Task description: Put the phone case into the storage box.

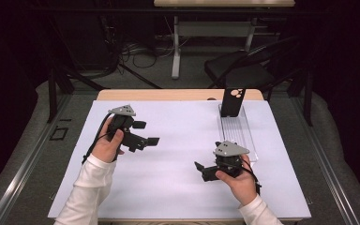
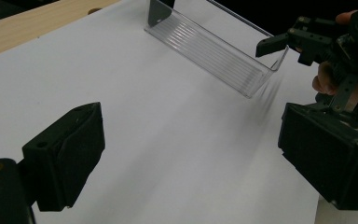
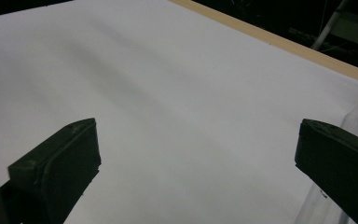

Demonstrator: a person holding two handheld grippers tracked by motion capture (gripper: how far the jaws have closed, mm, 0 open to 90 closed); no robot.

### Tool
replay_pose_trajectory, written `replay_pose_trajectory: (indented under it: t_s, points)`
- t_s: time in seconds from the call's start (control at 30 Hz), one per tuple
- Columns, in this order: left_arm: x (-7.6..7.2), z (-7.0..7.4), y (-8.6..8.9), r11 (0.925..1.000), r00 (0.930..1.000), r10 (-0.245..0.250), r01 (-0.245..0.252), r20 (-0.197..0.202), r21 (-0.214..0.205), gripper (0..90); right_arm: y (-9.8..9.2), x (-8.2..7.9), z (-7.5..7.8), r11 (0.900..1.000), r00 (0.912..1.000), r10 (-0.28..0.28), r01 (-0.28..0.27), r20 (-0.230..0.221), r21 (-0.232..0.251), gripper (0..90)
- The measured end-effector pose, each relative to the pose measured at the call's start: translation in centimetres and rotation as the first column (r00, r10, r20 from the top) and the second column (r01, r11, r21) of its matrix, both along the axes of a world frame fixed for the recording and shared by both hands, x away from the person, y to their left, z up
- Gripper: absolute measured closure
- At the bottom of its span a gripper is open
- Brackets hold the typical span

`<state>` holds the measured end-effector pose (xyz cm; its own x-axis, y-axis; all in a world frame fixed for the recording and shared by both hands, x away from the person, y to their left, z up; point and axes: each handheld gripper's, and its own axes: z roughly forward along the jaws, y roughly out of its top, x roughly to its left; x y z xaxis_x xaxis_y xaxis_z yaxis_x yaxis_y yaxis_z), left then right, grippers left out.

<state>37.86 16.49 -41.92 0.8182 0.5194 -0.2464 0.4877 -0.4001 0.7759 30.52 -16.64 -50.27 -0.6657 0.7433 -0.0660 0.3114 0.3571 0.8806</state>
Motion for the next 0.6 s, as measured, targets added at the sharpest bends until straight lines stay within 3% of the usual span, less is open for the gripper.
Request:
replay_pose_trajectory:
  t_s: [0.3, 0.6]
  points:
    - [0.1, -0.3, -0.1, 0.9999, 1.0, 0.001, -0.001, 0.003, 0.01, 7.6, 0.4, -0.9, -1.0, 0.9987, 0.9983, 0.042, -0.043, 0.04, 0.028, 0.0]
    - [0.2, -0.4, -0.2, 0.9999, 1.0, 0.002, -0.002, 0.009, 0.015, 7.6, 0.7, -1.3, -2.1, 0.9957, 0.9965, 0.068, -0.071, 0.049, 0.06, 0.0]
